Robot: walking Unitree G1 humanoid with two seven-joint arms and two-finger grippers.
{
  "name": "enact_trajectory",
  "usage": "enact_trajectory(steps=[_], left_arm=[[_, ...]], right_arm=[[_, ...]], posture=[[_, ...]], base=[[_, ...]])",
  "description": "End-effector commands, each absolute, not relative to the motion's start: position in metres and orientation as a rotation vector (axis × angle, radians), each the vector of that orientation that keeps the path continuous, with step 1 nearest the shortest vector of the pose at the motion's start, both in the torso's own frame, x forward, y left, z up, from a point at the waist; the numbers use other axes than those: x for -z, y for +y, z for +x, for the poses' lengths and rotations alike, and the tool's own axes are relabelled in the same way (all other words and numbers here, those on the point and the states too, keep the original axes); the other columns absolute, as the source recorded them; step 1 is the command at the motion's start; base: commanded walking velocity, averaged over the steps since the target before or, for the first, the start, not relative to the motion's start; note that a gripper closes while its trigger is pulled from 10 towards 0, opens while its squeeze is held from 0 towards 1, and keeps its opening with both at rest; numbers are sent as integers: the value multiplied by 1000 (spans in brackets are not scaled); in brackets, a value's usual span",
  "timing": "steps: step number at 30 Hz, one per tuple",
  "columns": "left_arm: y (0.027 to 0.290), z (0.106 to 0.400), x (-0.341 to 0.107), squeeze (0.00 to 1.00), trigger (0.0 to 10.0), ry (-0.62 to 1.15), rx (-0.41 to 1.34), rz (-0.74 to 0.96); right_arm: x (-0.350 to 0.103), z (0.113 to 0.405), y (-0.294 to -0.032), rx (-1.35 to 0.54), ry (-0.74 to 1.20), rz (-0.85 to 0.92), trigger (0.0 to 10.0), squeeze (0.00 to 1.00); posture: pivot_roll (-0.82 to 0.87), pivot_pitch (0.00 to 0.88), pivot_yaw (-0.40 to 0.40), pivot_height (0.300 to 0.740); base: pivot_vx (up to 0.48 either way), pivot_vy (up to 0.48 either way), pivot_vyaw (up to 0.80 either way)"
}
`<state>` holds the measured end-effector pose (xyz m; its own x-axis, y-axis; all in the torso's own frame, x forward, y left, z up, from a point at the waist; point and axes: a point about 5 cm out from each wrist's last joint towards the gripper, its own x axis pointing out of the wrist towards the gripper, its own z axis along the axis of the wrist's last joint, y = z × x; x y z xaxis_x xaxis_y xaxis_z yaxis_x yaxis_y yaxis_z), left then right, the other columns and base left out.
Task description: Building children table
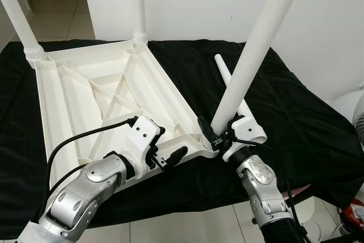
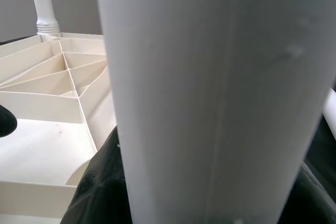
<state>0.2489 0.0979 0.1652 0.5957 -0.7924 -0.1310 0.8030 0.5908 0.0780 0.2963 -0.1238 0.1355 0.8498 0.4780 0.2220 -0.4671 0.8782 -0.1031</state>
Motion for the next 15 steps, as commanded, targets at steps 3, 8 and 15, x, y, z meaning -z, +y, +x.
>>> enact_trajectory(steps=[3,8,15], left_arm=[[93,245,-165,0,10000,92,1051,145],[93,245,-165,0,10000,88,1054,152],[94,253,-176,0,10000,30,1043,138]], right_arm=[[-103,297,-137,-450,-26,-33,10000,0],[-101,302,-139,-448,21,-21,10000,0],[-123,308,-139,-456,-33,16,10000,0]], posture=[[17,91,-58,740],[15,88,-58,740],[24,91,-64,740]], base=[[0,0,0],[0,0,0],[0,0,0]])
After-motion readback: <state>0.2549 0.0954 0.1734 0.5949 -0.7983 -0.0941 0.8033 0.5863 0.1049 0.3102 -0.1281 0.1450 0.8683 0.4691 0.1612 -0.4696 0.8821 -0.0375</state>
